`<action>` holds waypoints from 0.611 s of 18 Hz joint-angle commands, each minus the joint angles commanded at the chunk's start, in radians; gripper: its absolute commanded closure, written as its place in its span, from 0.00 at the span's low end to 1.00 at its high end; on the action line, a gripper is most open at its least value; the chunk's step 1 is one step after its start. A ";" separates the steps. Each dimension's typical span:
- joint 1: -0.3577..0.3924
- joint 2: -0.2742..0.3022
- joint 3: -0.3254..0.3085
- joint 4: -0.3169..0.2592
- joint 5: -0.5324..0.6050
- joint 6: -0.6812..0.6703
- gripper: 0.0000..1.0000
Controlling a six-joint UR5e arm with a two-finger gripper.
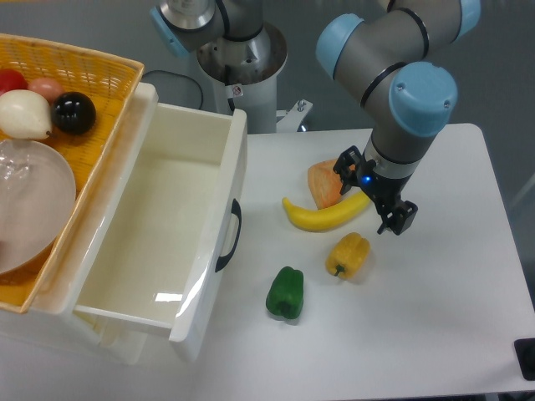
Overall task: Pick up the yellow pepper
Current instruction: 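Move the open gripper down toward the yellow bell pepper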
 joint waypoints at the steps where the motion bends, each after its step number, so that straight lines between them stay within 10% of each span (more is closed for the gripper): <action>1: -0.005 0.000 -0.009 0.005 0.002 0.000 0.00; 11: -0.031 -0.003 -0.087 0.115 0.000 -0.029 0.00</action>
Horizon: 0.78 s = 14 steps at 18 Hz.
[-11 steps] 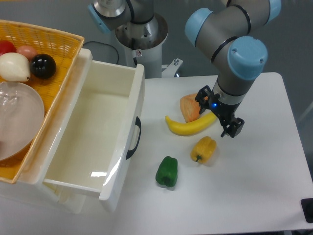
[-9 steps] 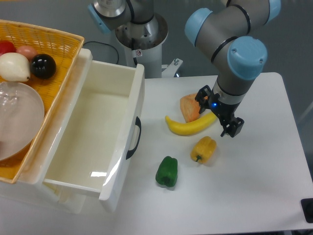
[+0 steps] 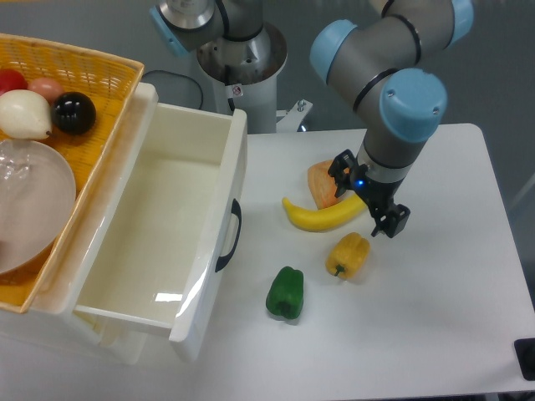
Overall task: Pick up the yellow pepper
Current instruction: 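Move the open gripper down toward the yellow bell pepper, then position the gripper fingers around the yellow pepper's body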
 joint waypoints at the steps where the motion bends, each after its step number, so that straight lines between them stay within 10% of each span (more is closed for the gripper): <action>1: -0.002 0.002 -0.020 0.006 0.000 -0.023 0.00; 8: -0.038 -0.087 -0.029 0.153 0.003 -0.054 0.00; 14: -0.006 -0.160 -0.006 0.170 0.000 -0.061 0.00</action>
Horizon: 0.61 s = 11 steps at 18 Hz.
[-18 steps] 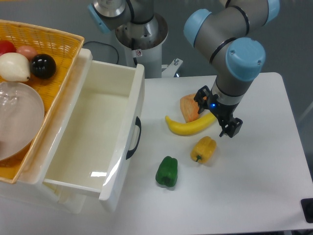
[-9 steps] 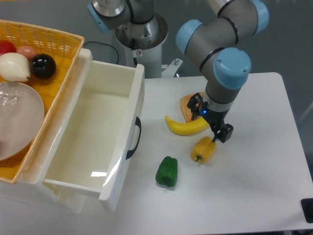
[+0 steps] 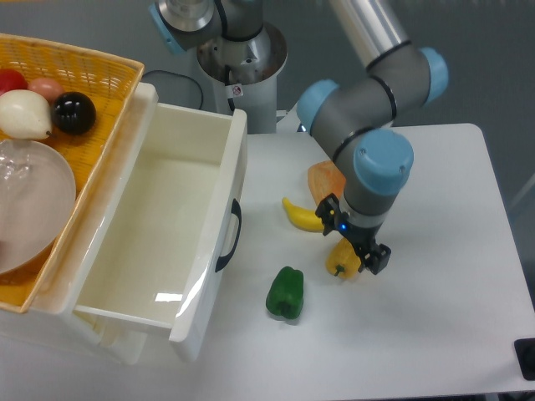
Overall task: Pick up the yellow pepper
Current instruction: 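Position the gripper fingers around the yellow pepper's body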
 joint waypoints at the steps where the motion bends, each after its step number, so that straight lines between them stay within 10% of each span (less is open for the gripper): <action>1: 0.006 -0.003 -0.002 0.006 0.000 0.002 0.00; 11: 0.043 -0.029 -0.037 0.088 -0.020 -0.037 0.00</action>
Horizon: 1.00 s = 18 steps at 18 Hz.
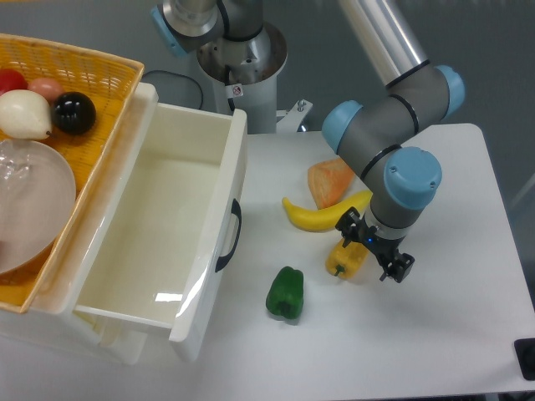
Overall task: Pick up the yellow pepper
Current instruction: 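Position the gripper fingers around the yellow pepper's body, then close the gripper on the yellow pepper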
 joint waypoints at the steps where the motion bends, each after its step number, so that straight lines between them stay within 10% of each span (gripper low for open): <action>1: -0.002 0.005 -0.015 0.008 0.000 -0.002 0.00; 18: -0.020 0.020 -0.094 0.018 0.002 -0.025 0.00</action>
